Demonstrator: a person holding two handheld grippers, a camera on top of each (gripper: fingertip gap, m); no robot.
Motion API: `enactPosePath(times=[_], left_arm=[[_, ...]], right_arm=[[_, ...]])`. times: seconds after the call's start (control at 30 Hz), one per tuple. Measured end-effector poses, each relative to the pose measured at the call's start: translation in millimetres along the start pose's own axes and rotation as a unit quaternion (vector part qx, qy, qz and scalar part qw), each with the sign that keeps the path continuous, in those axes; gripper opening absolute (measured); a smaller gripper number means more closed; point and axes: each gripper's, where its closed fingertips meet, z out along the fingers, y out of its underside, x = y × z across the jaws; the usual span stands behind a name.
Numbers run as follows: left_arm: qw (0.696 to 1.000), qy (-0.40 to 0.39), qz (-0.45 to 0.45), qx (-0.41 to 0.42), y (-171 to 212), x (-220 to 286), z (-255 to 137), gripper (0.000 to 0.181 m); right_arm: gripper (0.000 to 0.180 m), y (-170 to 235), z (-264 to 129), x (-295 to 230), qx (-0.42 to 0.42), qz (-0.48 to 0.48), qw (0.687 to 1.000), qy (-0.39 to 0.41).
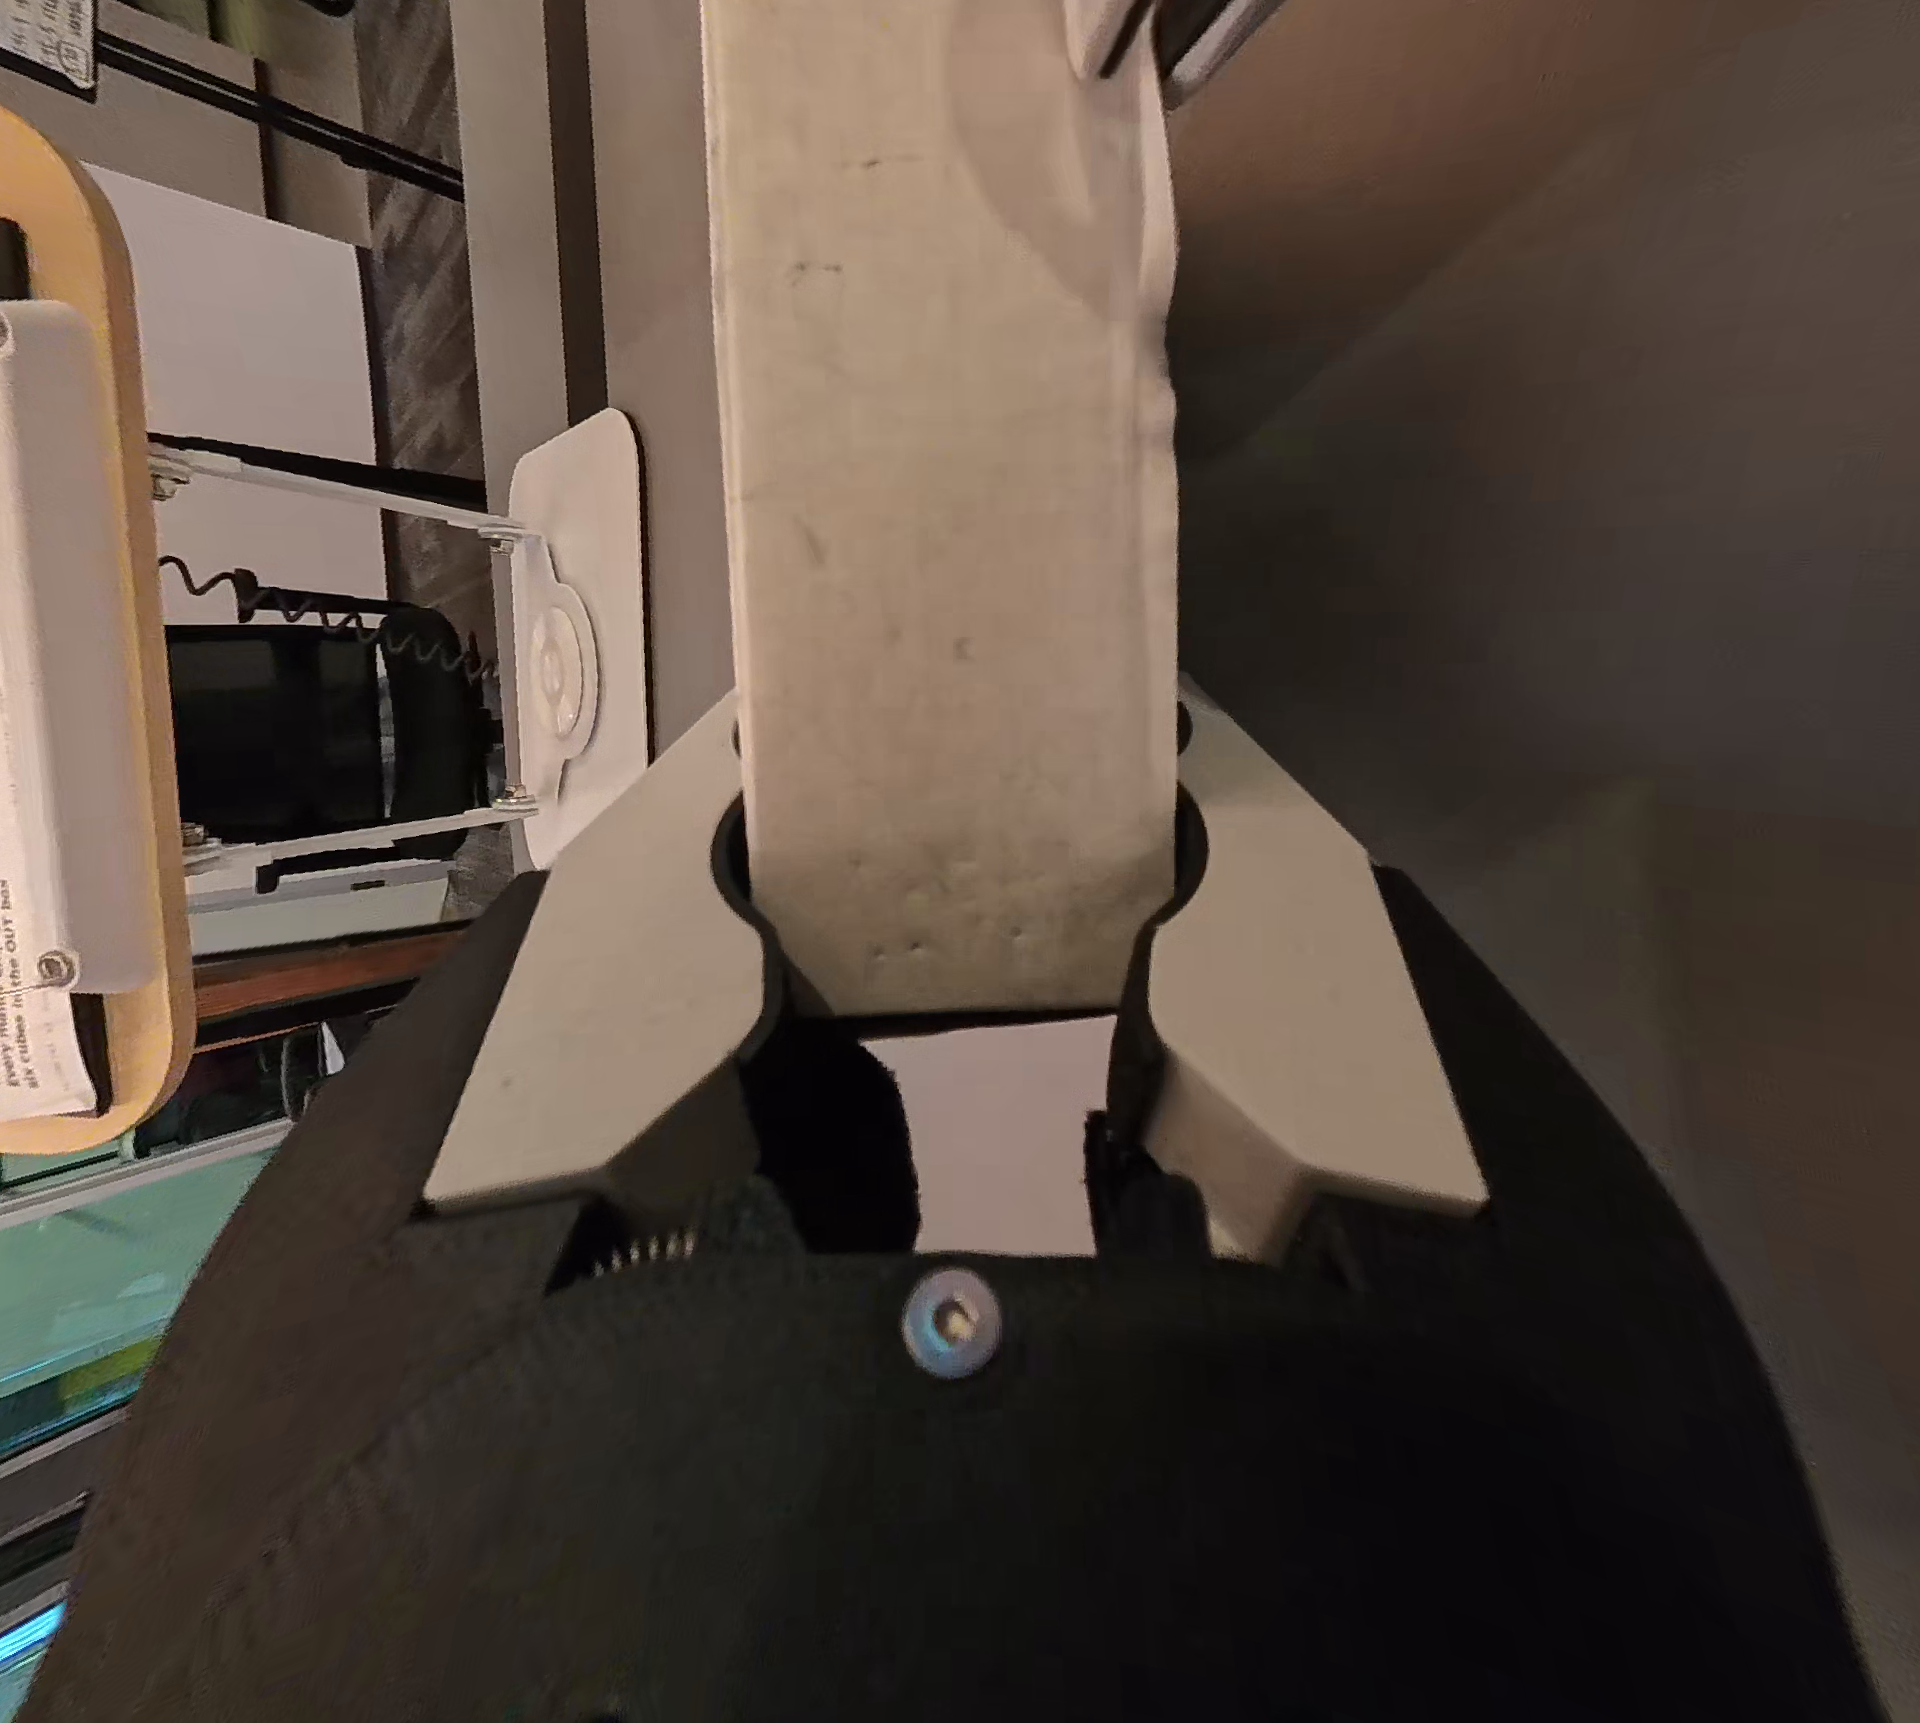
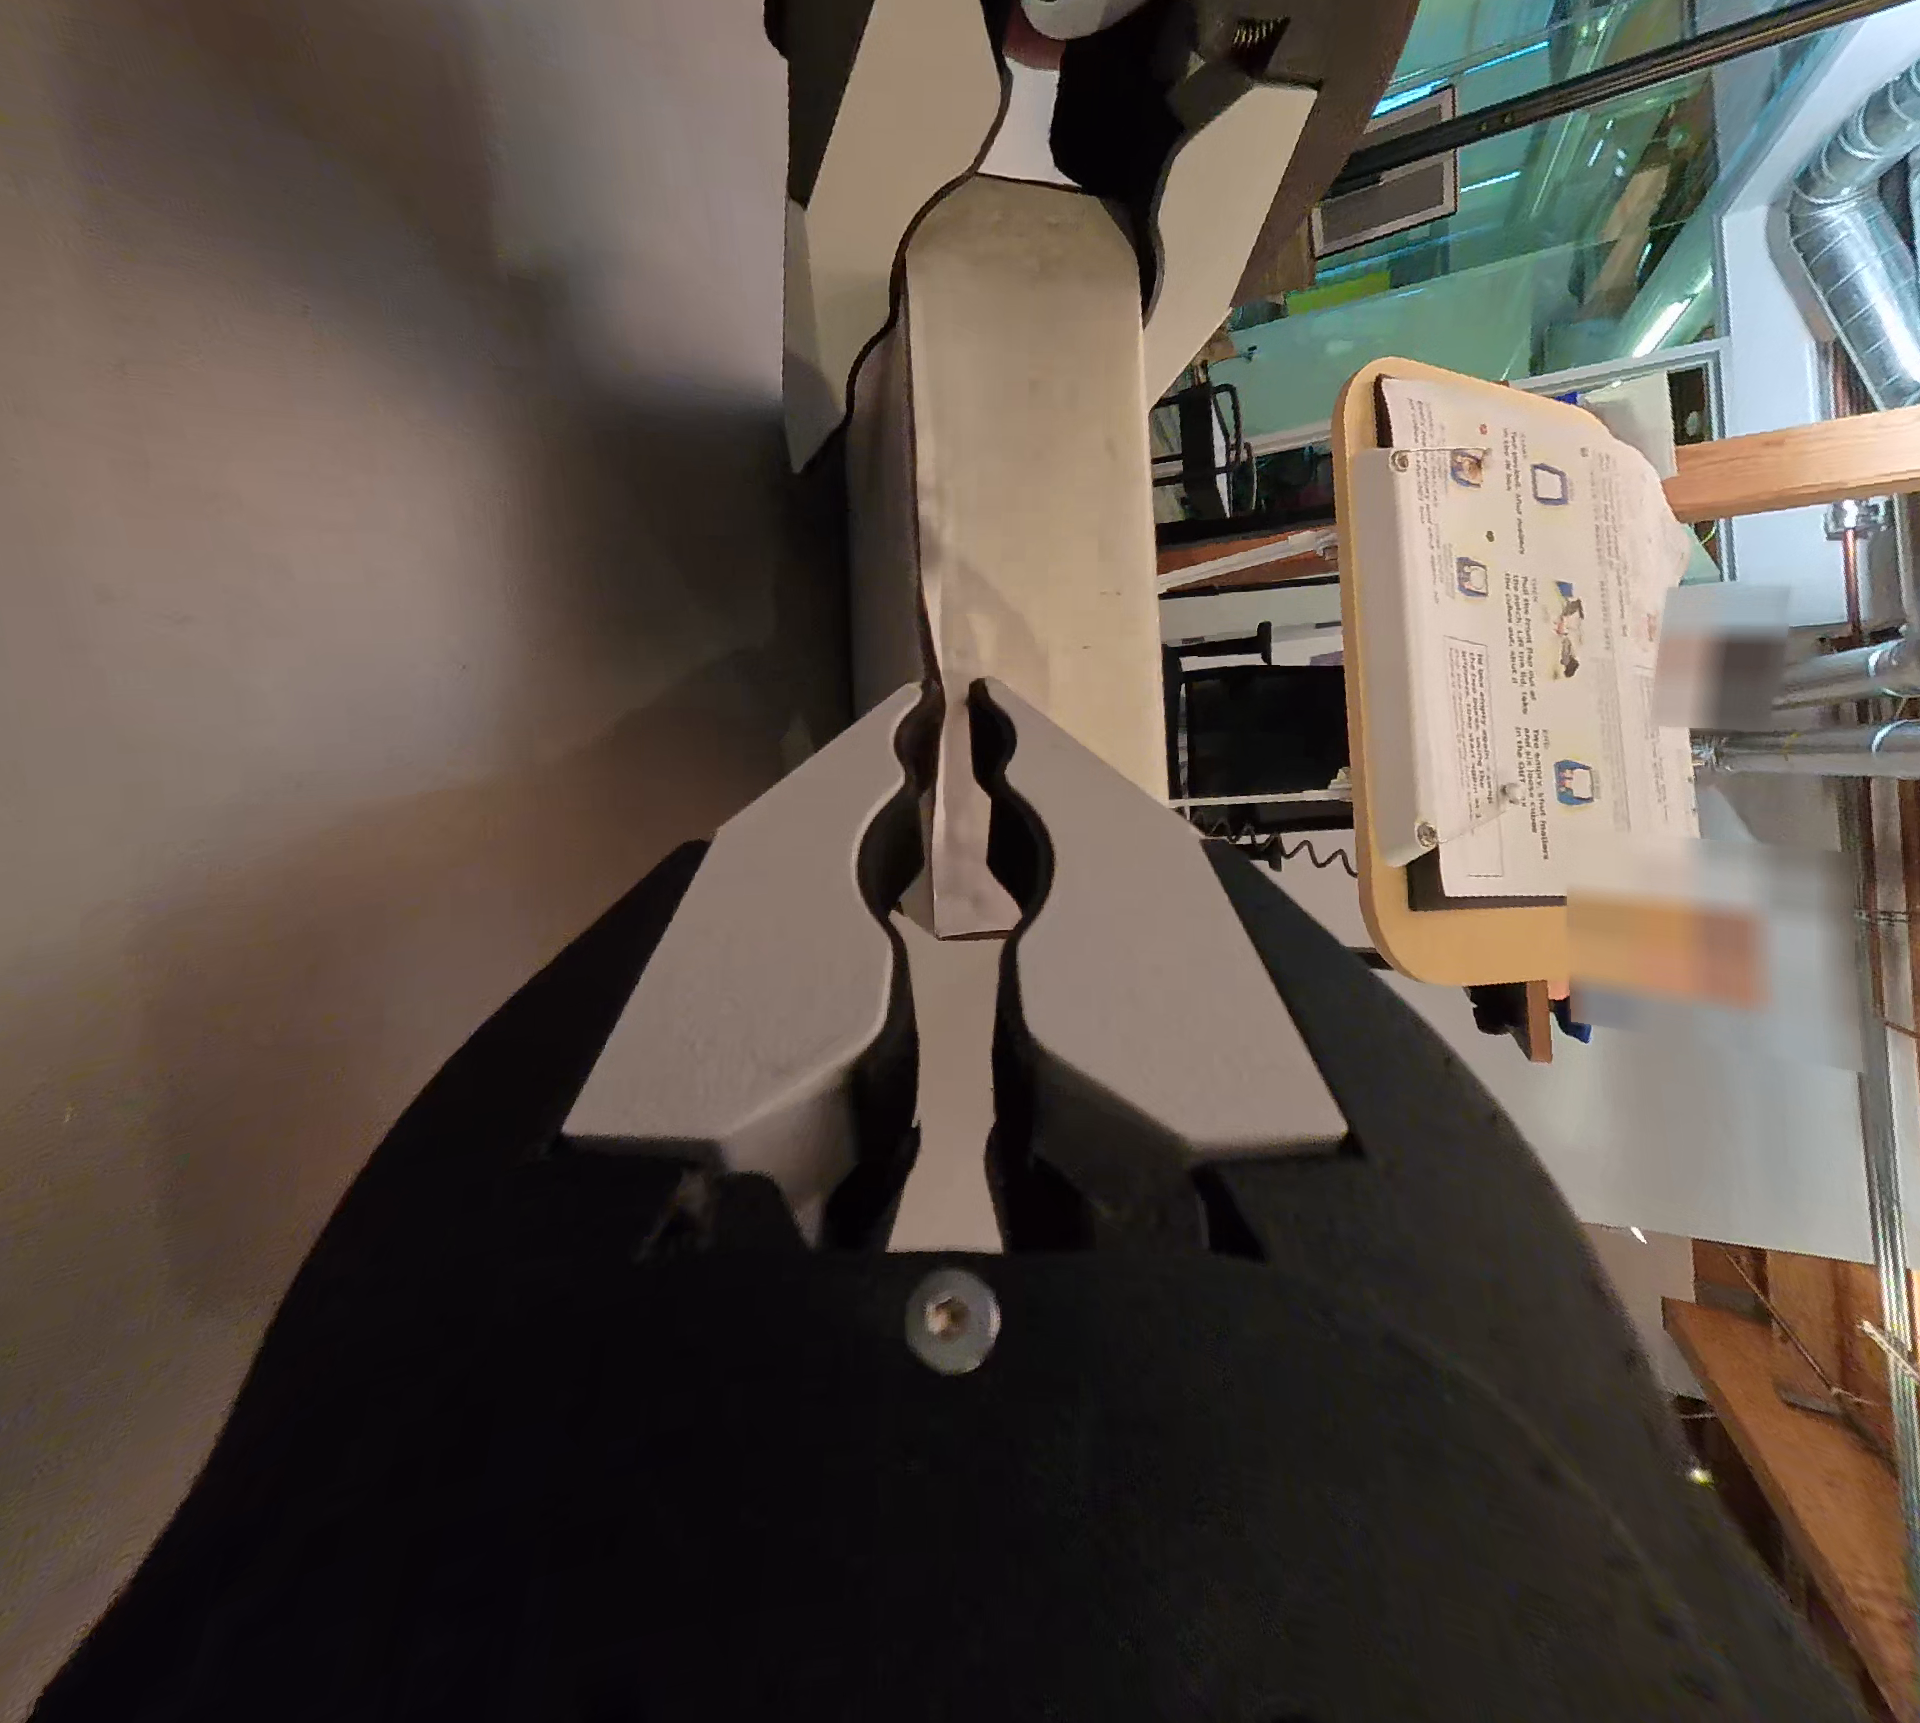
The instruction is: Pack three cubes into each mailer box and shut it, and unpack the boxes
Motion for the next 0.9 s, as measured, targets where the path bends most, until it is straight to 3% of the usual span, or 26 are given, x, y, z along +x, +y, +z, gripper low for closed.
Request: enactPosePath(times=[0.9], left_arm=[[0.997, 0.01, 0.059, -0.056, 7.8, 2.0, 0.2, 0.066]], right_arm=[[0.0, -19.8, -15.8, 1.3, 0.084, 0.167, 0.979, -0.086]])
